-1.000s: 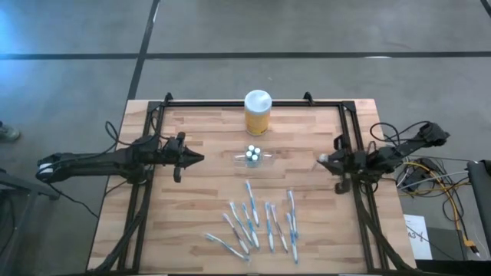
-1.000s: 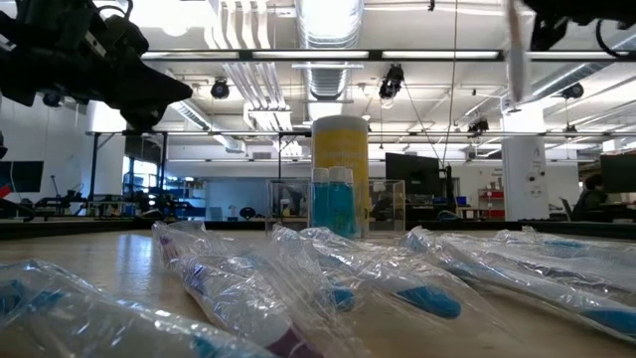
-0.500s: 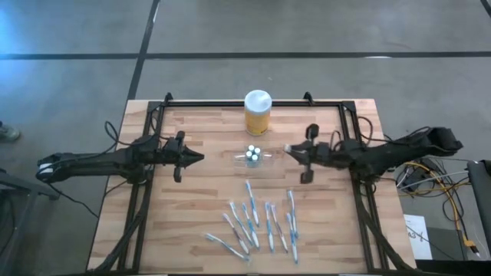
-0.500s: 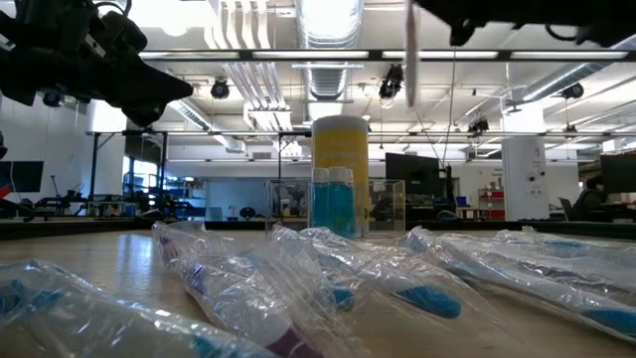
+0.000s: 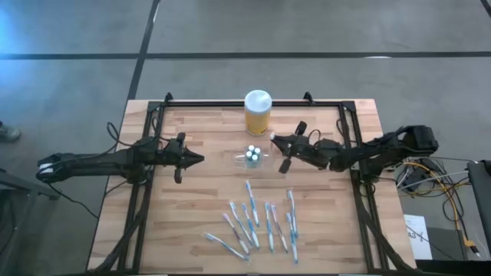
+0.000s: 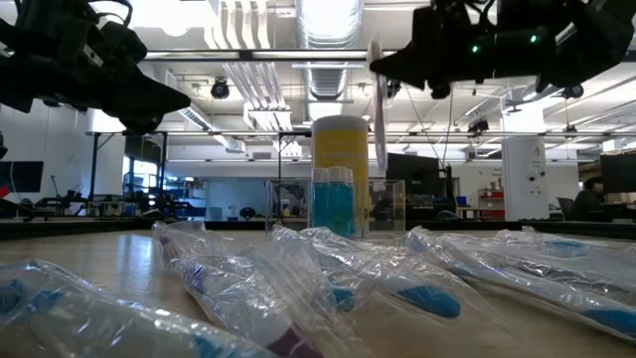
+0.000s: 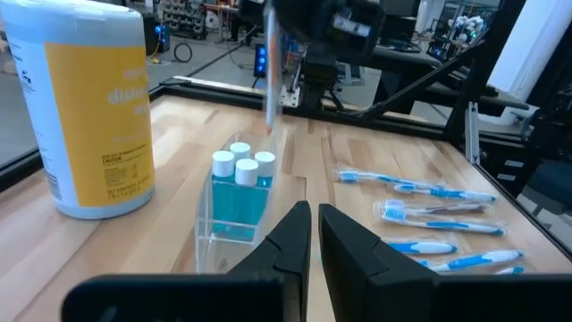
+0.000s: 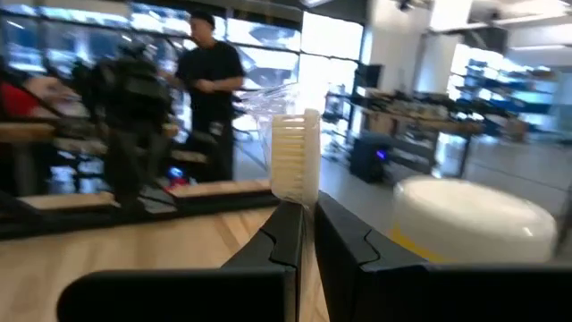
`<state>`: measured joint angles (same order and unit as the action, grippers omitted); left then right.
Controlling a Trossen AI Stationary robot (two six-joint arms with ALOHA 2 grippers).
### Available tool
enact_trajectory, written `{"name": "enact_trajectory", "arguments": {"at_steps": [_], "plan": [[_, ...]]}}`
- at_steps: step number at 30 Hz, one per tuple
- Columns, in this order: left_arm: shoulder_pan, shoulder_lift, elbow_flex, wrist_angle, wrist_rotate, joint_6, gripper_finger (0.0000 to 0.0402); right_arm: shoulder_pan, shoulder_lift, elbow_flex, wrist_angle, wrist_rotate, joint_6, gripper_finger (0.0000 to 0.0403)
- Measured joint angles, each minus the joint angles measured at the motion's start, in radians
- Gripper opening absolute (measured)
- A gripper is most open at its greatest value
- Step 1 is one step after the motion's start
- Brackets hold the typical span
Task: Pick & Place toothbrushing station
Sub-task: Put the orange toothbrush into the transparent organizer
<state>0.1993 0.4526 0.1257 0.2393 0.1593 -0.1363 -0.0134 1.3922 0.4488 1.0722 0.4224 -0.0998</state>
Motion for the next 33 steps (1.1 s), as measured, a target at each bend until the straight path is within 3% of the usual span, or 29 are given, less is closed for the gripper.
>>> {"name": "enact_trajectory", "arguments": {"at_steps": [21, 29, 33], "plan": [[0.000, 0.000, -0.001, 0.000, 0.000, -0.021, 0.0030, -0.007, 0.297, 0.017, 0.073, 0.186, 0.060, 0.0013], [0.000, 0.000, -0.001, 0.000, 0.000, -0.021, 0.0030, -0.007, 0.329, 0.040, 0.070, 0.191, 0.072, 0.0016], [0.000, 0.000, -0.002, 0.000, 0.000, -0.024, 0.0030, -0.007, 0.318, 0.042, 0.059, 0.191, 0.093, 0.0042]]}}
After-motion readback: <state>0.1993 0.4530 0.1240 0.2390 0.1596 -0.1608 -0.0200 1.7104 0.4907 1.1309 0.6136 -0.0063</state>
